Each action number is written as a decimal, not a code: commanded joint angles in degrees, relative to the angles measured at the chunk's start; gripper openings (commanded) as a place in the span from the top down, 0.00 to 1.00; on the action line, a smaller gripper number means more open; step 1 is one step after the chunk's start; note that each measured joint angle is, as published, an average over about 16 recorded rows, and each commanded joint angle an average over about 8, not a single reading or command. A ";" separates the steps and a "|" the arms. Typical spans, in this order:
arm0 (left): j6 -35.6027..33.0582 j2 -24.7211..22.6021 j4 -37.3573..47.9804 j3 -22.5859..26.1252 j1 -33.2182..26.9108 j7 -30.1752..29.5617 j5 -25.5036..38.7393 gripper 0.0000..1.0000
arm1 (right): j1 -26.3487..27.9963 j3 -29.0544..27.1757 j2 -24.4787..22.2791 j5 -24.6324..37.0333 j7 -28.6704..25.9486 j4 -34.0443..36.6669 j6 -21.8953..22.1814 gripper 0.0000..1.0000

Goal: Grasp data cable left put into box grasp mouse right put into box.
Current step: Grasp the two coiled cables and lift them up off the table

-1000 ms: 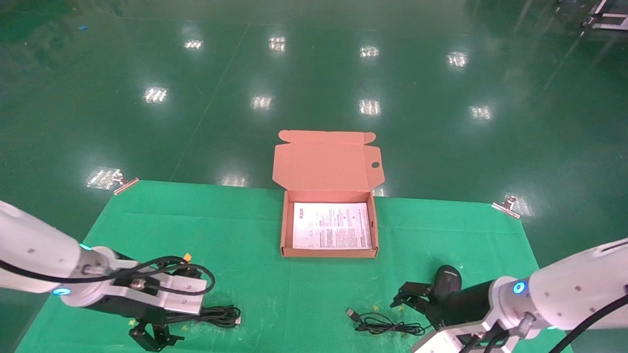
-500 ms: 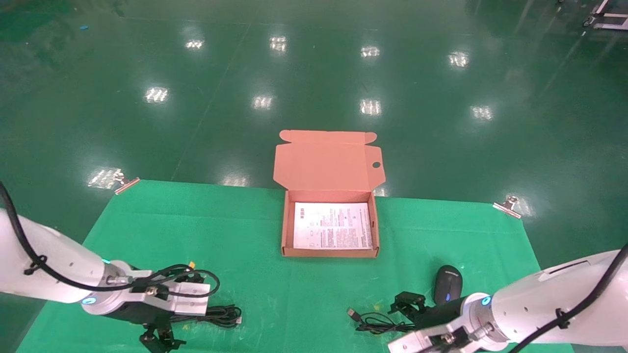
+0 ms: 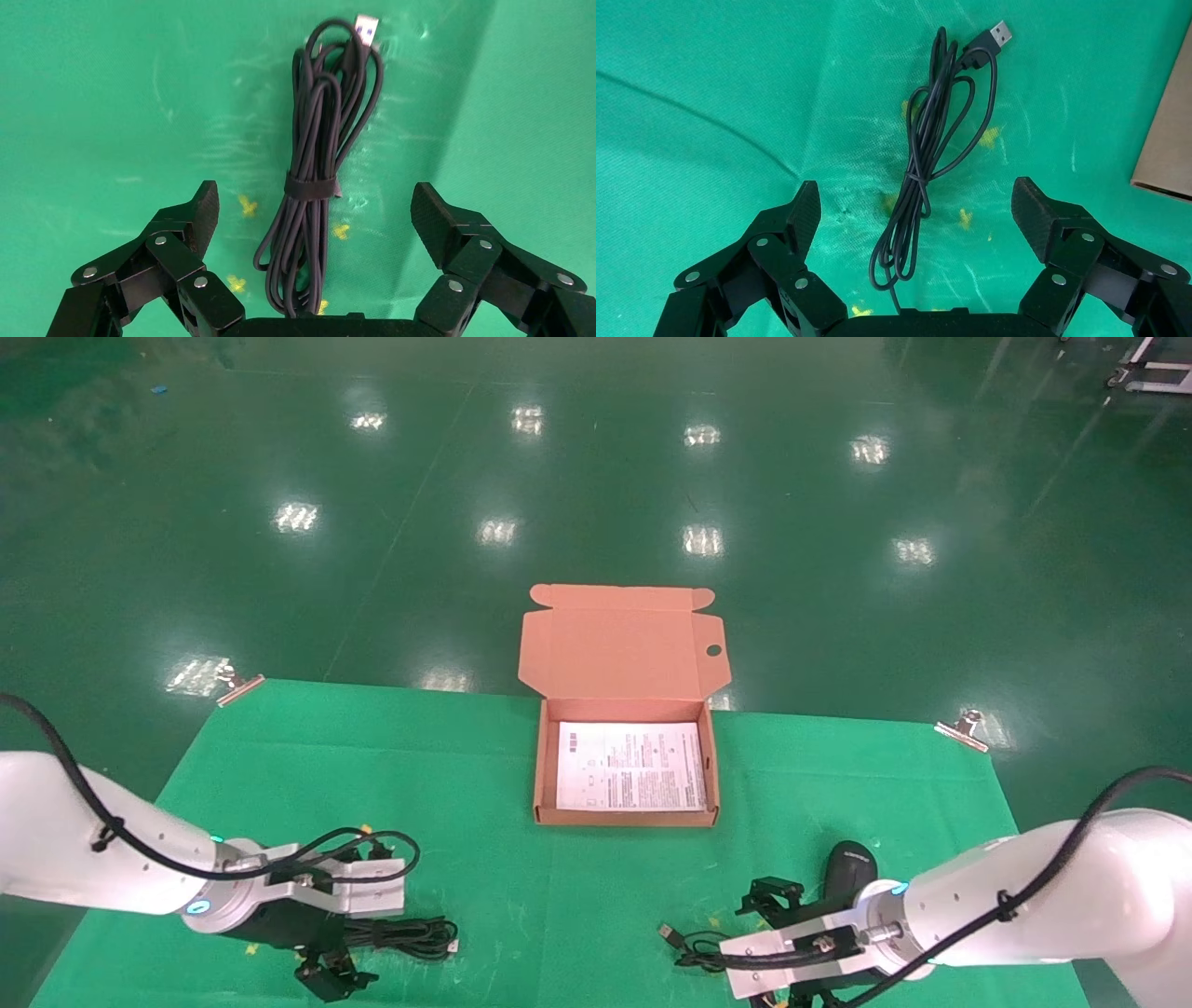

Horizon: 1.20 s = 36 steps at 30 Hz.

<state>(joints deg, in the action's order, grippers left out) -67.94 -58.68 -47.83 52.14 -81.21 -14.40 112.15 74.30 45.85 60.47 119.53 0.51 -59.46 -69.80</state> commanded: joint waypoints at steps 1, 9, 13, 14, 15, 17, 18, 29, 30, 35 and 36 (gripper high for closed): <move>0.63 -0.65 2.14 -0.07 -0.01 0.67 -0.17 0.00 | 0.19 0.10 0.69 0.22 0.29 1.66 0.50 0.00; 2.87 -2.27 8.55 -0.78 -0.35 3.39 -1.30 0.47 | 1.07 0.20 2.81 0.37 1.13 6.98 1.74 0.35; 3.30 -2.63 10.40 -1.17 -0.53 4.44 -2.02 0.97 | 1.29 0.00 3.23 -0.01 1.17 8.53 2.06 0.85; 3.35 -2.67 10.63 -1.23 -0.54 4.54 -2.12 1.00 | 1.33 -0.01 3.28 -0.04 1.18 8.71 2.09 0.94; 3.40 -2.71 10.81 -1.28 -0.55 4.60 -2.20 1.00 | 1.37 -0.02 3.32 -0.07 1.18 8.86 2.12 1.00; 3.44 -2.74 11.03 -1.36 -0.58 4.67 -2.35 1.00 | 1.44 -0.06 3.35 -0.14 1.20 9.04 2.14 1.00; 3.43 -2.73 10.96 -1.35 -0.59 4.62 -2.35 1.00 | 1.45 -0.07 3.33 -0.15 1.20 8.99 2.13 1.00; 3.20 -2.55 10.09 -1.15 -0.59 4.29 -2.05 1.00 | 1.32 -0.07 3.15 -0.09 1.19 8.28 1.99 1.00; 3.19 -2.54 10.04 -1.13 -0.59 4.27 -2.02 1.00 | 1.30 -0.07 3.14 -0.09 1.18 8.24 1.99 1.00; 3.13 -2.51 9.84 -1.09 -0.59 4.19 -1.93 1.00 | 1.26 -0.06 3.09 -0.06 1.17 8.08 1.96 1.00; 3.12 -2.51 9.80 -1.08 -0.59 4.18 -1.91 1.00 | 1.25 -0.05 3.09 -0.06 1.17 8.06 1.96 1.00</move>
<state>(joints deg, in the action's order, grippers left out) -64.81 -61.19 -38.00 51.05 -81.79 -10.21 110.23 75.56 45.79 63.57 119.48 1.68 -51.38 -67.84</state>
